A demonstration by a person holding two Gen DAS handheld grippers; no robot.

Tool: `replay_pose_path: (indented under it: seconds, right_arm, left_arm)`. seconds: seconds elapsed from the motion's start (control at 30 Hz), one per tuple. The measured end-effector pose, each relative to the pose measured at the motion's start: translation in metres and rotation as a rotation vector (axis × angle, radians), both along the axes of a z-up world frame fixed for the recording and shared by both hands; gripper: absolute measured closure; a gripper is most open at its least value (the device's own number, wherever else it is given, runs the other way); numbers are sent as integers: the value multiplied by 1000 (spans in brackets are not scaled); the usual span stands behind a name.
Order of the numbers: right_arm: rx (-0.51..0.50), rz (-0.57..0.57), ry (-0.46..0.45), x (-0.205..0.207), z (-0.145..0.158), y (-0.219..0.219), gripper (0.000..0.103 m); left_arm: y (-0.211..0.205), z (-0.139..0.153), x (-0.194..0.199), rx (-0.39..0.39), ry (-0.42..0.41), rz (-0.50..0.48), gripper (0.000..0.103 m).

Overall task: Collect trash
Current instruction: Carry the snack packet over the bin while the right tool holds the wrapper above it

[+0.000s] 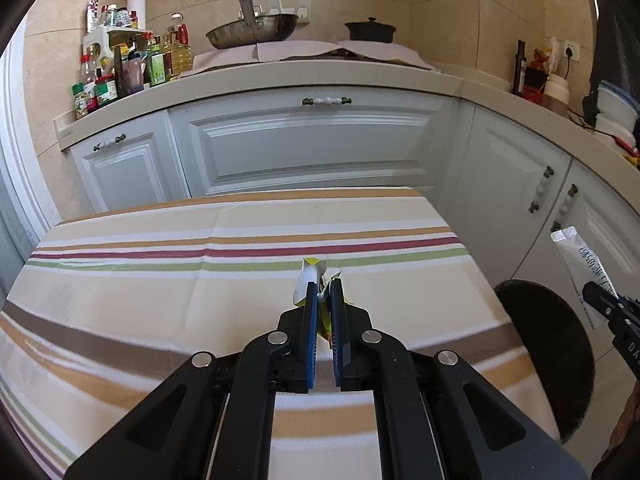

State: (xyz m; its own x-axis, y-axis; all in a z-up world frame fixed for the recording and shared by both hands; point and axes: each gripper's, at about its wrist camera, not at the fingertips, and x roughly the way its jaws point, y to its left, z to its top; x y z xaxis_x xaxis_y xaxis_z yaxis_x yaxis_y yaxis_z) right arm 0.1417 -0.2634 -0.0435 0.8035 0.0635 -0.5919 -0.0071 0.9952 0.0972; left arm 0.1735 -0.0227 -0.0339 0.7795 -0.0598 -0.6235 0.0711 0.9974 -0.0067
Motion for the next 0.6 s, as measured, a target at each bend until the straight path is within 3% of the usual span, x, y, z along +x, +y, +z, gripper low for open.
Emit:
replay_pose_path:
  seconds: [0.6]
  right_arm:
    - [-13,-39,-53,-82,18,-6,94]
  left_arm:
    - [-43,18,-72,-12,-63,-92,96]
